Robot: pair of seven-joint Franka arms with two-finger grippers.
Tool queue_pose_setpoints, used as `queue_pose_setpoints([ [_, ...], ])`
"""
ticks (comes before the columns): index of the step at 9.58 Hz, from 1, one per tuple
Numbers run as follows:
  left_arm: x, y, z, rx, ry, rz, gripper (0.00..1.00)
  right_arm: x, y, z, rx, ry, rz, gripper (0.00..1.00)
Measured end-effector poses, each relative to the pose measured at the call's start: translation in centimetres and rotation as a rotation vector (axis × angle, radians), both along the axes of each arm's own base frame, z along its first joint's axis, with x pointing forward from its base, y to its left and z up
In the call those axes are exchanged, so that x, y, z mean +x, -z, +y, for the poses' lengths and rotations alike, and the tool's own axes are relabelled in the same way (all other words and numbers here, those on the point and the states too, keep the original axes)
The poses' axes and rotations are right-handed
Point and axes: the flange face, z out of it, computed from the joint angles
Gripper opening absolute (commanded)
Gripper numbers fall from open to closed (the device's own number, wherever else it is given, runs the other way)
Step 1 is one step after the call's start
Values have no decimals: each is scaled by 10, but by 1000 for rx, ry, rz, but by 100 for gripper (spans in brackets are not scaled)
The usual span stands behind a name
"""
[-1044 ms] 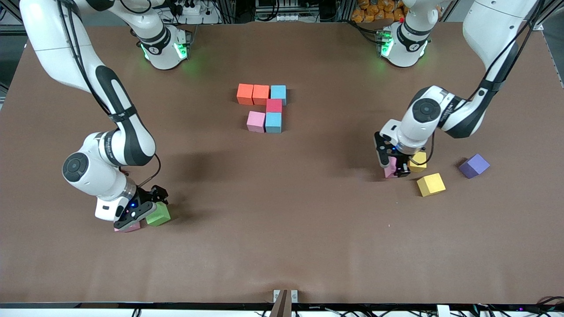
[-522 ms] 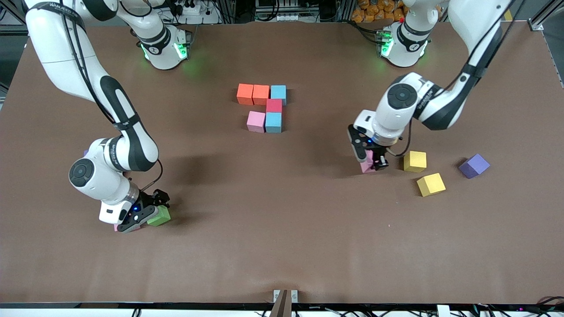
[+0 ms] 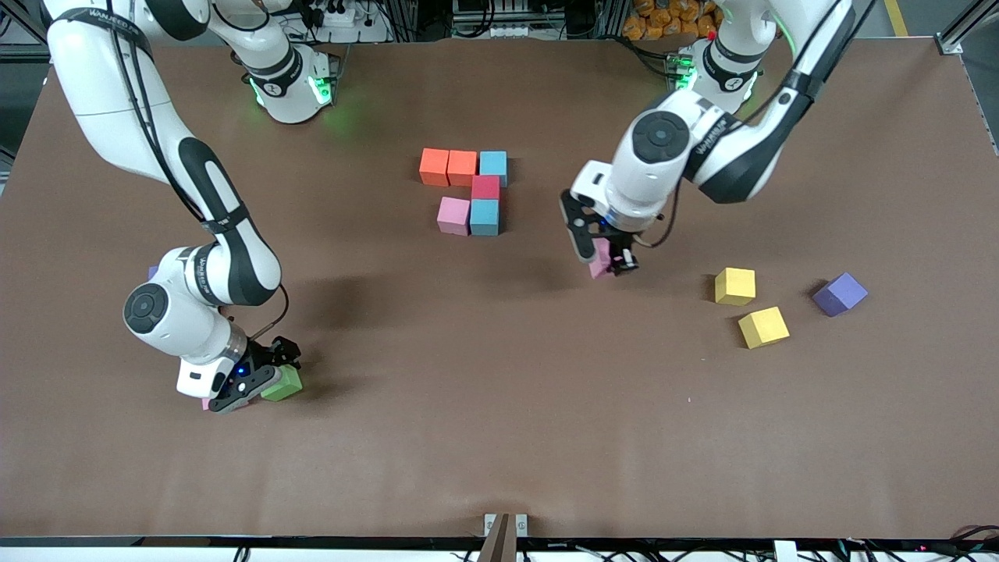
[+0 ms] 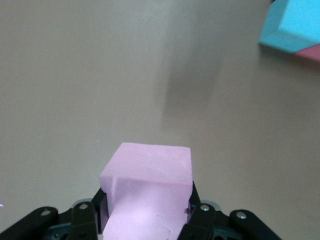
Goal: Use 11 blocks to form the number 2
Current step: 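Bring the pink cube with the left gripper while the right gripper lifts green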
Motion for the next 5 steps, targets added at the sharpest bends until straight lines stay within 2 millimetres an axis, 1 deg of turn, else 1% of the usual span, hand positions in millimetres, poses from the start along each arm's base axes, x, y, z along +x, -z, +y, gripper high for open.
queue_pose_setpoints([
  [1,-8,-13,-18,-3,0,12,0,0,0,0,0,0,0,60],
  [3,-28,-31,-51,18,-4,22,0,1,-1,0,0,0,-3,50],
  [4,-35,-39,-66,25,-3,16,0,2,-3,0,0,0,-6,42],
  [5,-46,-46,-86,27,-1,9,0,5,-6,0,1,-1,-13,34],
])
